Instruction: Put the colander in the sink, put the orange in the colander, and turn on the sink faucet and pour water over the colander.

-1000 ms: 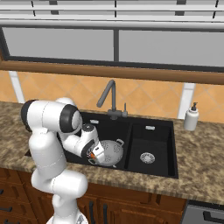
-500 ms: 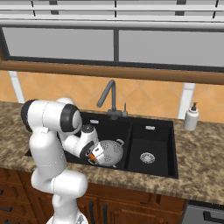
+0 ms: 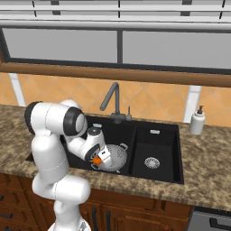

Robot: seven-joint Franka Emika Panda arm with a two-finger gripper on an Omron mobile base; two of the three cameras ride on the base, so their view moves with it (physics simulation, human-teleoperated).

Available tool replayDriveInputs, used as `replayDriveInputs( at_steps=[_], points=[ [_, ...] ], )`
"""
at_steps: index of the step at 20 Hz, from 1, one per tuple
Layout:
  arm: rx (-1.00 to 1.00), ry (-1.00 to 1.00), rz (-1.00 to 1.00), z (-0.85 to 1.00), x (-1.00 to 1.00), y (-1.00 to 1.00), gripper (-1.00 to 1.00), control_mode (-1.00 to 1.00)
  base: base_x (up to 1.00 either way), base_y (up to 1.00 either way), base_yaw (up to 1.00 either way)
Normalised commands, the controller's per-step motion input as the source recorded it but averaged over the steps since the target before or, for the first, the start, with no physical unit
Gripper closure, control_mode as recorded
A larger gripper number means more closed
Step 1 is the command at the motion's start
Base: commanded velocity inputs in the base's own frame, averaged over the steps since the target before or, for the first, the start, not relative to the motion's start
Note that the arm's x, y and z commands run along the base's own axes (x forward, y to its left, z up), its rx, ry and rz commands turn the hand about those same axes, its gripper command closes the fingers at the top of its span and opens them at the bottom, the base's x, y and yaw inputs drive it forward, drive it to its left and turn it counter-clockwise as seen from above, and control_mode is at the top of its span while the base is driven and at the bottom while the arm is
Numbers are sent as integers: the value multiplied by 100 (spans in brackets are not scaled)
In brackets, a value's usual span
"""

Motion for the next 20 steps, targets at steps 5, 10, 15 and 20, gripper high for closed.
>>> replayDriveInputs(
  at_steps=[5, 10, 15, 20],
  points=[
    [0, 0, 0, 17, 5, -23, -100, -100, 0, 0, 0],
    [0, 0, 0, 17, -3, -15, -100, -100, 0, 0, 0],
    [0, 0, 0, 27, -36, -2, -100, -100, 0, 0, 0],
    [0, 0, 0, 37, -53, 0, -100, -100, 0, 0, 0]
  ],
)
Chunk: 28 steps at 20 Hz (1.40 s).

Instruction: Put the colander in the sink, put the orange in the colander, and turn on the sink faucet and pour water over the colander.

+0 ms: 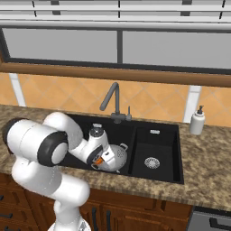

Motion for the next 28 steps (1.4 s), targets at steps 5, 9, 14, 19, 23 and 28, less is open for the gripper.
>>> replayDriveInputs(
  at_steps=[5, 9, 14, 19, 23, 28],
  points=[
    [0, 0, 0, 55, -45, 0, -100, -100, 0, 0, 0],
    [0, 0, 0, 51, -45, 0, -100, -100, 0, 0, 0],
    [0, 1, 0, 57, -40, 0, -100, -100, 0, 0, 0],
    [0, 0, 1, 52, -34, -11, -100, -100, 0, 0, 0],
    [0, 0, 4, 33, -28, -25, -100, -100, 0, 0, 0],
    [0, 0, 7, 32, -7, -34, -100, -100, 0, 0, 0]
  ],
)
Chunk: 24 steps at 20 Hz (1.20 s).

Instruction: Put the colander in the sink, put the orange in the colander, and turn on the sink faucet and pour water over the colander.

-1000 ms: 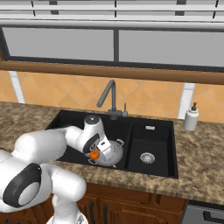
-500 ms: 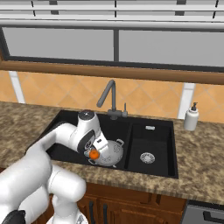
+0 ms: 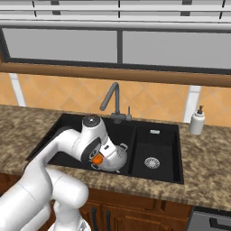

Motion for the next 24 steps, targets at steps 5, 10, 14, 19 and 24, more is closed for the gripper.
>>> replayDriveInputs(
  at_steps=[5, 10, 14, 19, 24],
  points=[
    [0, 0, 10, 37, 0, -42, -100, -100, 0, 0, 0],
    [0, 0, 10, 28, 5, -31, -100, -100, 0, 0, 0],
    [0, -15, 14, 11, 5, -16, -100, -100, 0, 0, 0],
    [5, -31, 19, 5, 0, -18, -100, -100, 0, 0, 0],
    [8, -37, 18, 12, 0, -18, -100, -100, 0, 0, 0]
  ],
)
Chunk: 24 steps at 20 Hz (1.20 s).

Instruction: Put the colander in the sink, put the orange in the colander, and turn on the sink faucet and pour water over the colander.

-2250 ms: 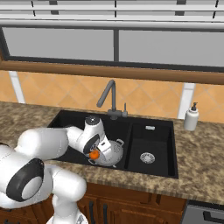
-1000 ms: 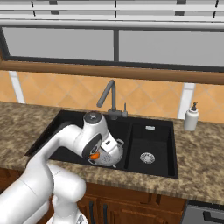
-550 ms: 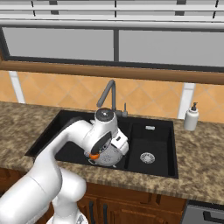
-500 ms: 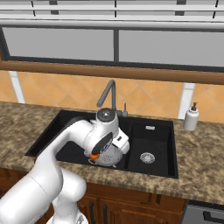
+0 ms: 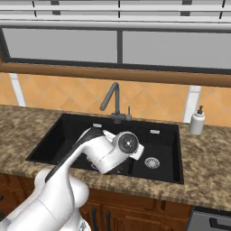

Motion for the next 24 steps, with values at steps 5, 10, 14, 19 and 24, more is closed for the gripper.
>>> replayDriveInputs(
  at_steps=[5, 10, 14, 19, 24],
  points=[
    [8, -38, 17, 12, 2, -11, -100, -100, 0, 0, 0],
    [0, -23, 6, 5, 20, -5, -100, -100, 0, 0, 0],
    [-1, -9, 0, 2, 12, 0, -100, -100, 0, 0, 0],
    [-3, -9, 0, 0, 30, -1, -100, -100, 0, 0, 0],
    [-1, -12, 0, -9, 32, -17, -100, -100, 0, 0, 0]
  ],
)
